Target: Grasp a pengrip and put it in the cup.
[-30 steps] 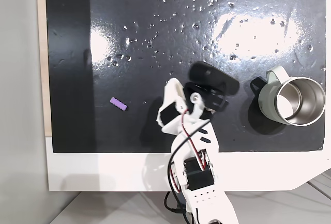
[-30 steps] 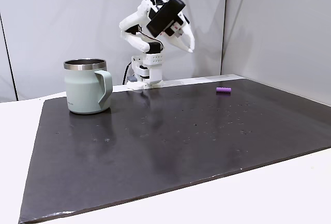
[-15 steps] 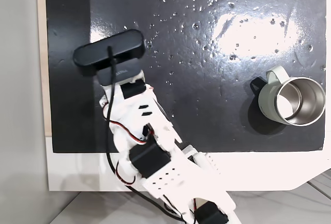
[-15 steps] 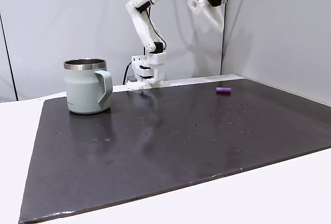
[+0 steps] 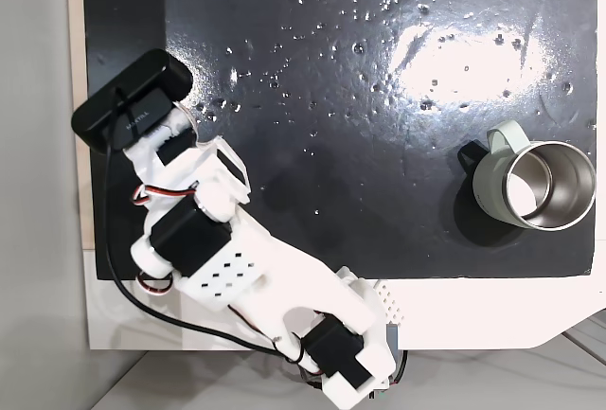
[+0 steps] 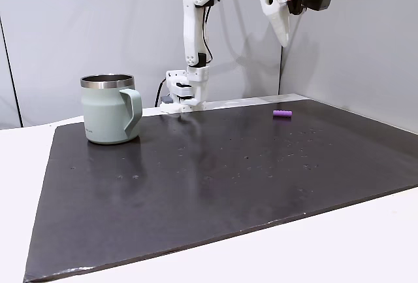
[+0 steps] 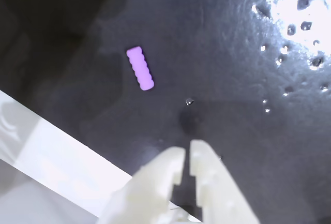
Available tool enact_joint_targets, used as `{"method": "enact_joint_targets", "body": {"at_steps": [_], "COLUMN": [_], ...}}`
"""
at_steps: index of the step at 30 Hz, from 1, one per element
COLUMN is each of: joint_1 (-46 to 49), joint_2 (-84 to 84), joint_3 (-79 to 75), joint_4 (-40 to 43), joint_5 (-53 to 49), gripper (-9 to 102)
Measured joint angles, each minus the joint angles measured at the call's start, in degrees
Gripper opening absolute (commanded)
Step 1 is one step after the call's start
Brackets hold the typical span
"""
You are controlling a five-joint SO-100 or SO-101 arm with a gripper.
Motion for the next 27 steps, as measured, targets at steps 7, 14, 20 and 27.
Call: {"method": "enact_joint_targets", "body": {"at_steps": [7, 14, 20, 27], "joint_1": [0.2, 0.2, -0.4, -3.0], "joint_2": [-6.3, -10.5, -13.0, -13.0], "joint_3": [4.8, 11.3, 17.1, 27.2], "joint_4": [-1.1, -9.8, -16.2, -23.0], "joint_5": [-1.2, -1.2, -1.2, -1.5], "gripper": [3, 2, 2, 2]}}
